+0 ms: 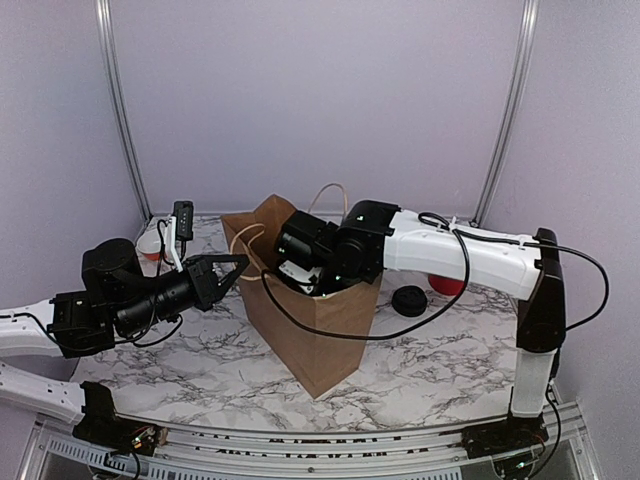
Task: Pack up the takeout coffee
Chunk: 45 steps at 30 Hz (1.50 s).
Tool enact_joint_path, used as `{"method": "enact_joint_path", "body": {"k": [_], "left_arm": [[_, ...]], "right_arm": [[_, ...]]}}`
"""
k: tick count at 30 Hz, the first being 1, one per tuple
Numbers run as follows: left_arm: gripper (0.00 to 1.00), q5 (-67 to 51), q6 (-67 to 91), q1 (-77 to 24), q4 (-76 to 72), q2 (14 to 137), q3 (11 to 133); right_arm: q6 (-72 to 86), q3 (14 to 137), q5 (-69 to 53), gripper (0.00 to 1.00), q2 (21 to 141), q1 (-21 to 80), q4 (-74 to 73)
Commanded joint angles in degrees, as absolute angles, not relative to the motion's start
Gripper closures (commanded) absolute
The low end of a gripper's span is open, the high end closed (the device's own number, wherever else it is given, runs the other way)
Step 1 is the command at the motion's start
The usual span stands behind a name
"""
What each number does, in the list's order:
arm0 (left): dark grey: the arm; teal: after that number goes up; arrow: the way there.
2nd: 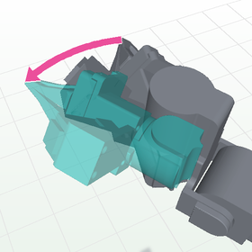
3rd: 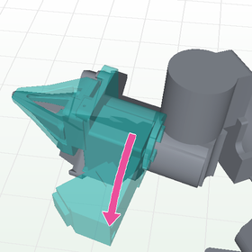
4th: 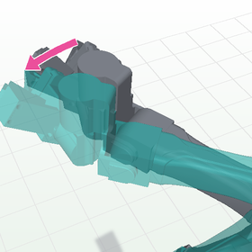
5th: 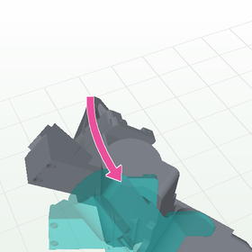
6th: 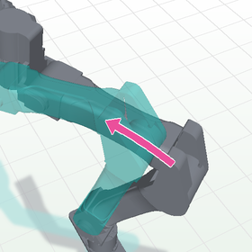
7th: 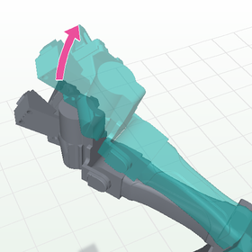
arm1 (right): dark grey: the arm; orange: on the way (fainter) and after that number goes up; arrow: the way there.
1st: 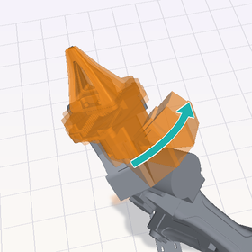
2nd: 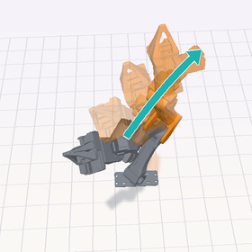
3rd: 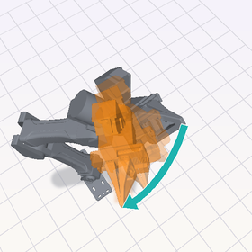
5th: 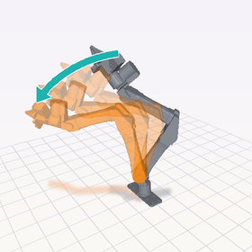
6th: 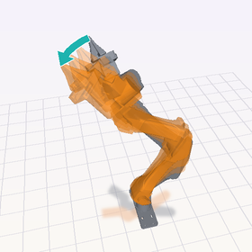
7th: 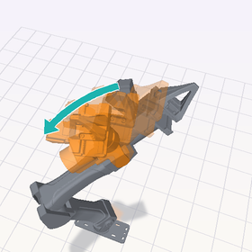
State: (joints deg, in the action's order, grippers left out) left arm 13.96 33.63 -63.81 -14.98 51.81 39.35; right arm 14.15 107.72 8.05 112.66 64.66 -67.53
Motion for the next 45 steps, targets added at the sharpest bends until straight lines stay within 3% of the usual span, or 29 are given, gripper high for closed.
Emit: {"method": "enact_joint_path", "body": {"k": [1, 28, 45], "left_arm": [[1.00, 13.76, 32.88, -64.00, -14.44, 51.46, 40.24], [1.00, 13.27, 32.70, -64.00, -13.94, 52.16, 41.11], [1.00, 13.06, 32.76, -63.99, -13.85, 52.59, 41.33]], "right_arm": [[14.98, 106.17, 7.32, 0.35, 112.06, 64.80, -66.31], [15.98, 96.17, 4.12, 0.36, 111.92, 64.76, -59.76], [16.03, 96.56, 3.77, 0.36, 111.97, 64.85, -59.15]]}}
